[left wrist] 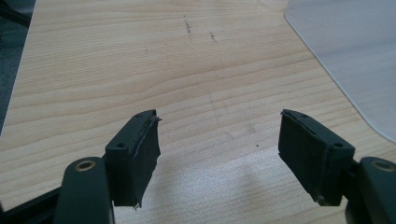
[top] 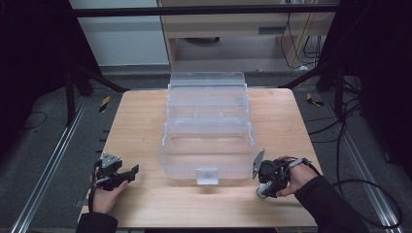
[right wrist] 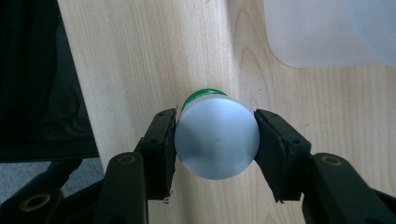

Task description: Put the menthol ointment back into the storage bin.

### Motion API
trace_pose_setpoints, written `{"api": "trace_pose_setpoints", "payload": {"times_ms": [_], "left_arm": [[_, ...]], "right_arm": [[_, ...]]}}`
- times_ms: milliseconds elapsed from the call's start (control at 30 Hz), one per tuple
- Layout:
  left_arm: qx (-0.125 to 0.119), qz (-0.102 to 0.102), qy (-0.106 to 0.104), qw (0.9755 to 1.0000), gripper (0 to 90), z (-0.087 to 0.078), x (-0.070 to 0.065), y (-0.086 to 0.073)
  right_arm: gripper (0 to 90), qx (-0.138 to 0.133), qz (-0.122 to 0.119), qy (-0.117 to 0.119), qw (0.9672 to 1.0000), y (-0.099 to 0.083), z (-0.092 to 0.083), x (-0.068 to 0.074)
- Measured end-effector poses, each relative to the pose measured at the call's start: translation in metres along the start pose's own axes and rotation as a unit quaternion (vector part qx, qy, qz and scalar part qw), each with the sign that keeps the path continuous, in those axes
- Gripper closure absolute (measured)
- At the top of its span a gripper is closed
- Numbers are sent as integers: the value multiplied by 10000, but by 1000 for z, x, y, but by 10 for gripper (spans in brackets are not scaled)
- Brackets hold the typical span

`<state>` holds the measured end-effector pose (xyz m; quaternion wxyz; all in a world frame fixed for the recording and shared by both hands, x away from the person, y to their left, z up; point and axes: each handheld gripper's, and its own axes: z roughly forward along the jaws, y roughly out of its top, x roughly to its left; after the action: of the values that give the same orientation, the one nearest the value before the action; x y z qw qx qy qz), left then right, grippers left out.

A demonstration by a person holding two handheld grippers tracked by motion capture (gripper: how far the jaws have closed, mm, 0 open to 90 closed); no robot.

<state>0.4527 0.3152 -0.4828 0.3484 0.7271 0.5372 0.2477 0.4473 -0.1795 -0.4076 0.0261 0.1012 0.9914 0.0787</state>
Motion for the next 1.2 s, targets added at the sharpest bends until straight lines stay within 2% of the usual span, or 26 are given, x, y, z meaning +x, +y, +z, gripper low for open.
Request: {"api": "trace_pose_setpoints", "payload": {"times_ms": [100,133,200,233,400,667,800,900,1200], "left_arm": [[0,1,1,10000,286,0,0,0],[1,5,-2,10000,286,0,0,0],[3,3,-2,10000,286,0,0,0],[3,0,0,10000,286,0,0,0],[3,-1,-2,10000,286,0,0,0],[15,-8,-8,10000,286,1,0,0],[9,-14,-11,10000,286,1,0,0],[12,-17,-15,10000,286,1,0,0],[3,-18,-25,10000,286,1,0,0]], "right_arm": [[504,-73,35,-35,10000,-1,-8,0],[504,-139,52,-66,9999,-1,-16,0],[504,-138,92,-74,9998,-1,-19,0],[504,-179,137,-99,9997,-2,-28,-1],[504,-228,163,-161,9995,-1,-43,-2],[504,-322,174,-254,9990,11,-73,-9],[504,-400,141,-278,9987,16,-82,-14],[504,-413,202,-274,9986,23,-90,-20],[504,-488,244,-278,9981,38,-97,-33]]}}
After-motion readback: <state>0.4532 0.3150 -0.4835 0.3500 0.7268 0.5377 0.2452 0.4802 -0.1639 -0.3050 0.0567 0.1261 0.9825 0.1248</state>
